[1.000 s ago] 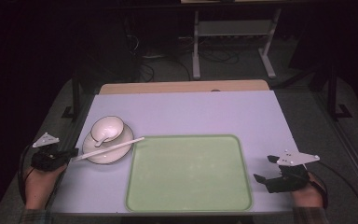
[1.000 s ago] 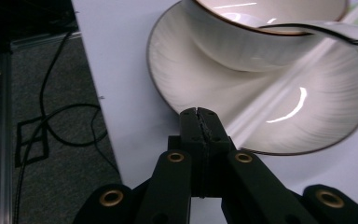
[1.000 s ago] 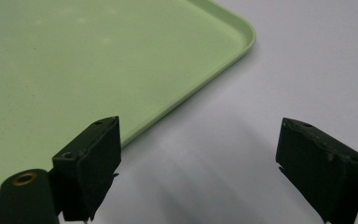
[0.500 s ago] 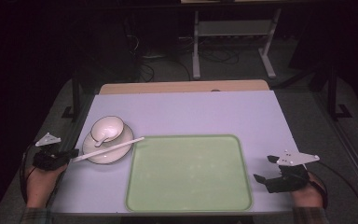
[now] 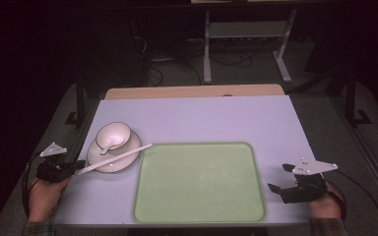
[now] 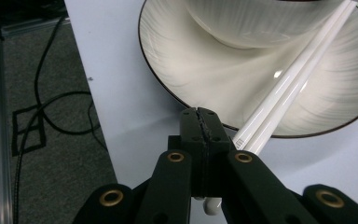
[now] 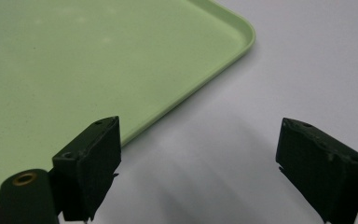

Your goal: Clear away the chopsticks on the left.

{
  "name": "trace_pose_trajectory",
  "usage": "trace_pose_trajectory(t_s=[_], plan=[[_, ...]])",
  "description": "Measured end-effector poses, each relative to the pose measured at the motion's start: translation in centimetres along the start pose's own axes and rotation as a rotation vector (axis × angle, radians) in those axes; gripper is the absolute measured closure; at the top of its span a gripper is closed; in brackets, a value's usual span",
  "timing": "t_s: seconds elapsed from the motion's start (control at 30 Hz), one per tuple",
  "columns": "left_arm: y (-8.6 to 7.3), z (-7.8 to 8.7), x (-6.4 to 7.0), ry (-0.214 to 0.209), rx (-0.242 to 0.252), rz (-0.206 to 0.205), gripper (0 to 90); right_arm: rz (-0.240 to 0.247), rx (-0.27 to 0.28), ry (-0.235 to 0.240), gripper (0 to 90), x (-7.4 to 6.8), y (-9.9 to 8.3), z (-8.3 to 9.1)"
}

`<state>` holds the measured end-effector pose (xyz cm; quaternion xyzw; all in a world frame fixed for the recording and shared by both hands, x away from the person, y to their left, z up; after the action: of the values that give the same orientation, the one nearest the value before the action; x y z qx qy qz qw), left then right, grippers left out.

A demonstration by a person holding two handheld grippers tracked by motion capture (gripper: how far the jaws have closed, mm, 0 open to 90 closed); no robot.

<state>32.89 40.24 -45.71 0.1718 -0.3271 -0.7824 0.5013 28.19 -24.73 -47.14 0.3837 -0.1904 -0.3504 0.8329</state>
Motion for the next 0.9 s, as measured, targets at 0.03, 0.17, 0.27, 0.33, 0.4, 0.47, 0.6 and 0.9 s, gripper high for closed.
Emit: trace_pose_trajectory(t_s=[0.03,0.17,0.27,0.33,0.4,0.47,0.6,0.9], plan=[[-0.1,0.0,0.1,-0.001,-0.001,-0.002,89.9,0.0,-0.001,0.0,13.1,0.0,0.0,0.0],[-0.1,0.1,0.3,-0.002,-0.003,-0.006,89.8,-0.001,0.001,0.0,13.1,0.0,0.0,0.0],[0.2,0.4,0.4,-0.003,0.019,-0.005,89.8,-0.001,0.001,-0.001,13.1,0.0,0.0,0.0],[0.6,0.6,0.8,-0.014,0.033,-0.014,89.8,0.0,0.002,-0.001,13.1,0.0,0.0,0.0],[1.1,0.7,1.5,-0.025,0.047,-0.032,89.8,-0.001,0.002,-0.001,13.0,0.0,0.0,0.0],[1.6,0.7,2.3,-0.046,0.058,-0.047,89.8,-0.001,0.001,-0.002,13.1,0.0,0.0,0.0],[2.2,0.3,4.1,-0.098,0.074,-0.073,89.8,0.0,0.001,-0.002,13.1,0.0,0.0,0.0],[2.3,-2.1,7.1,-0.161,0.062,-0.116,89.9,-0.001,0.004,-0.002,13.1,0.0,0.0,0.1]])
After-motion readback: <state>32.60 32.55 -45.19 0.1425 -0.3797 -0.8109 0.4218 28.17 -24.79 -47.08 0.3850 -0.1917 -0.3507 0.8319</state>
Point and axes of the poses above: each handheld gripper's, and its own axes: z roughly backward along the jaws, y roughly out of its top, x roughly to its right, the point moved 6 cm from there along -z, roughly forward along the jaws, and after that the axes turned 2 degrees about -y, right-handed, at the moved point
